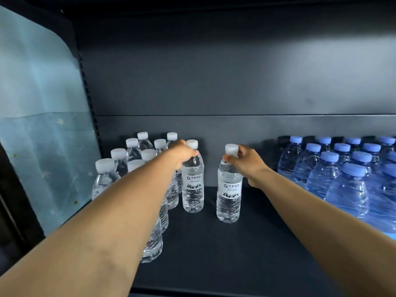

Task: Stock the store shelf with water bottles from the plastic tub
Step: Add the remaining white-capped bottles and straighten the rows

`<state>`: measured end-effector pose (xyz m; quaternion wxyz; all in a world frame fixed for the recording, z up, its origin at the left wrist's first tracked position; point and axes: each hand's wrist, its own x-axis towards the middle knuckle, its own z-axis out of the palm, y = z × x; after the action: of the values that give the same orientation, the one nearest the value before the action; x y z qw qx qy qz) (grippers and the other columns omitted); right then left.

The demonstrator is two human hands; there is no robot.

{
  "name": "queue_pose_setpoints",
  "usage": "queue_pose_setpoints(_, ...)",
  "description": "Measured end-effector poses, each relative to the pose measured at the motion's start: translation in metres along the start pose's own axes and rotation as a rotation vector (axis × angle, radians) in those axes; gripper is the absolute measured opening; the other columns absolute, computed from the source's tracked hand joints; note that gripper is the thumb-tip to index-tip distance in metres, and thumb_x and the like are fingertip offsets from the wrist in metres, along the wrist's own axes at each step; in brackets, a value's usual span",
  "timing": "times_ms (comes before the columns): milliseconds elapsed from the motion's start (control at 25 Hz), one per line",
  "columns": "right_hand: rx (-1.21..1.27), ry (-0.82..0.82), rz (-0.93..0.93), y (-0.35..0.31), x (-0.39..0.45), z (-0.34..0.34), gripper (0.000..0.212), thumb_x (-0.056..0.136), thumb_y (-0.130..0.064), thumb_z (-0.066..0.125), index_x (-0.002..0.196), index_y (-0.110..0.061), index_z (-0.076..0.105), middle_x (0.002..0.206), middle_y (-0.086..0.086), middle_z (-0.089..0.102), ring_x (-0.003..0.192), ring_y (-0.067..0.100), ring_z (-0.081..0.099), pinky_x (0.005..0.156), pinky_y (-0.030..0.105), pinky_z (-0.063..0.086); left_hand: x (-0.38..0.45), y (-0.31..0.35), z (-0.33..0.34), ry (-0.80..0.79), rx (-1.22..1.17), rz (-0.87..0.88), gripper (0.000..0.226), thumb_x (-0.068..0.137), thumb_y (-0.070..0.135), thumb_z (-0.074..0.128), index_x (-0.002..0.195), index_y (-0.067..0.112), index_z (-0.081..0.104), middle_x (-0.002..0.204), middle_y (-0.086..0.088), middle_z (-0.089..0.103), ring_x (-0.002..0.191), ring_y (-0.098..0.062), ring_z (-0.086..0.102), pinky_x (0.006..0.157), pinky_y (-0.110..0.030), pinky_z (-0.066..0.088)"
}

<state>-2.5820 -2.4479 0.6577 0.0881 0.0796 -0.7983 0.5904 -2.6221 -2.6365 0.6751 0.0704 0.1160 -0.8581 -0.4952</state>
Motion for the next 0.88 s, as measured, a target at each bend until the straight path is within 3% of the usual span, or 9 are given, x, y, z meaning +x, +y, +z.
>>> queue_pose_setpoints(160, 0.037, -0.038, -0.013, 0.004, 0.016, 0.001, 0.016, 0.086, -0.013, 0.067, 0.098, -0.013, 0.057, 0.083, -0.001, 0.061, 0.075, 0.012, 0.059, 0.063, 0.022, 0.047, 0.030, 0.000, 0.010, 0.007, 0.030, -0.007, 0.048, 0.078, 0.022, 0.074, 0.118, 0.007, 0.053, 0.119, -0.013, 0.060, 0.110, -0.030, 0.059, 0.098, -0.043, 0.048)
queue_pose_setpoints(360, 0.054, -0.050, -0.025, 0.012, 0.036, 0.006, 0.017, 0.087, -0.013, 0.066, 0.101, -0.015, 0.056, 0.086, -0.001, 0.062, 0.071, 0.007, 0.059, 0.062, 0.019, 0.046, 0.044, 0.002, 0.017, 0.004, -0.020, 0.003, 0.042, 0.079, 0.018, 0.073, 0.116, 0.007, 0.056, 0.116, -0.013, 0.063, 0.106, -0.029, 0.061, 0.098, -0.043, 0.048)
queue_pose_setpoints(560, 0.002, 0.005, -0.013, 0.020, 0.065, 0.016, 0.020, 0.086, -0.020, 0.067, 0.104, -0.014, 0.059, 0.098, 0.006, 0.065, 0.089, 0.021, 0.062, 0.082, 0.035, 0.051, 0.040, 0.008, 0.017, 0.005, -0.106, 0.050, 0.034, 0.084, 0.005, 0.066, 0.117, 0.003, 0.058, 0.115, -0.014, 0.064, 0.105, -0.027, 0.062, 0.096, -0.037, 0.049)
queue_pose_setpoints(800, 0.019, 0.017, -0.009, 0.025, 0.091, 0.022, 0.019, 0.085, -0.018, 0.068, 0.103, -0.015, 0.059, 0.094, 0.004, 0.064, 0.089, 0.021, 0.063, 0.086, 0.035, 0.052, 0.038, 0.009, 0.009, -0.069, -0.106, 0.065, 0.036, 0.086, 0.004, 0.064, 0.122, 0.006, 0.058, 0.104, -0.006, 0.061, 0.079, -0.012, 0.056, 0.062, -0.017, 0.041)
queue_pose_setpoints(880, 0.021, 0.022, -0.011, 0.026, 0.095, 0.023, 0.021, 0.086, -0.017, 0.068, 0.105, -0.013, 0.060, 0.091, 0.003, 0.063, 0.087, 0.019, 0.061, 0.083, 0.032, 0.050, 0.038, 0.010, 0.009, -0.060, -0.115, 0.056, 0.037, 0.086, 0.005, 0.064, 0.123, 0.006, 0.058, 0.104, -0.005, 0.060, 0.084, -0.014, 0.056, 0.067, -0.019, 0.042)
